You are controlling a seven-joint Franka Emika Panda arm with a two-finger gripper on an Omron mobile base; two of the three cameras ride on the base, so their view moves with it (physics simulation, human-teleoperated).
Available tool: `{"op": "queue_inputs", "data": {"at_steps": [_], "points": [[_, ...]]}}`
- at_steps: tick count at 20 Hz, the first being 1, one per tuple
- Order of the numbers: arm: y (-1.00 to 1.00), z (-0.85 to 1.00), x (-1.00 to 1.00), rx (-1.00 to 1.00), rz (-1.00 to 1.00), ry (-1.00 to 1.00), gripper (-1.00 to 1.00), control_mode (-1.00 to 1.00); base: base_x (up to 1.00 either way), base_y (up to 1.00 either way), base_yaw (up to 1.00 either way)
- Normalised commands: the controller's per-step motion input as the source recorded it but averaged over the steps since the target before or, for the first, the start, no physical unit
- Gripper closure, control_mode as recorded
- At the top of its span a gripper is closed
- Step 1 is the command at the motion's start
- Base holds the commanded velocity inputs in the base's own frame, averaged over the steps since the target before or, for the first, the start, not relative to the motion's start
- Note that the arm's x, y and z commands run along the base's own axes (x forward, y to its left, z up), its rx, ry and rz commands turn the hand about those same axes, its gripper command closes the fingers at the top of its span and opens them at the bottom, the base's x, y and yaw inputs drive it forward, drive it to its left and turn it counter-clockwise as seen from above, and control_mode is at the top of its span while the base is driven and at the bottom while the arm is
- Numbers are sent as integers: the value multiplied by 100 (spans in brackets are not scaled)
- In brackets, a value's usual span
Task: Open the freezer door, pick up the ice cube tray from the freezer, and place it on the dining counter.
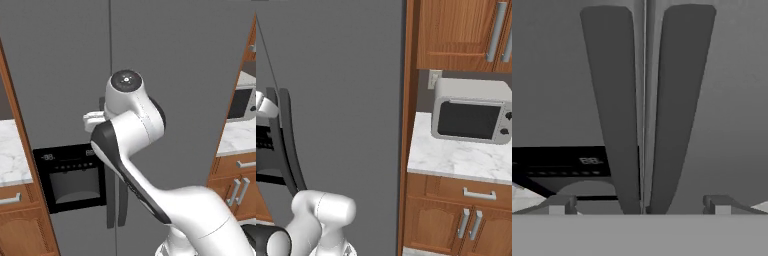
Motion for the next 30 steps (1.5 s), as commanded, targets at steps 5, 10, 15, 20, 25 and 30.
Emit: {"op": "queue_inputs", "data": {"at_steps": [5,10,15,20,25,30], "points": [[19,0,25,0,0,0,-100,-100,0,0,0],[13,0,28,0,0,0,-100,-100,0,0,0],[9,0,23,0,0,0,-100,-100,0,0,0],[1,-6,12,0,0,0,-100,-100,0,0,0],[0,-9,6,0,0,0,-100,-100,0,0,0],[0,-16,6,0,0,0,-100,-100,0,0,0]]}}
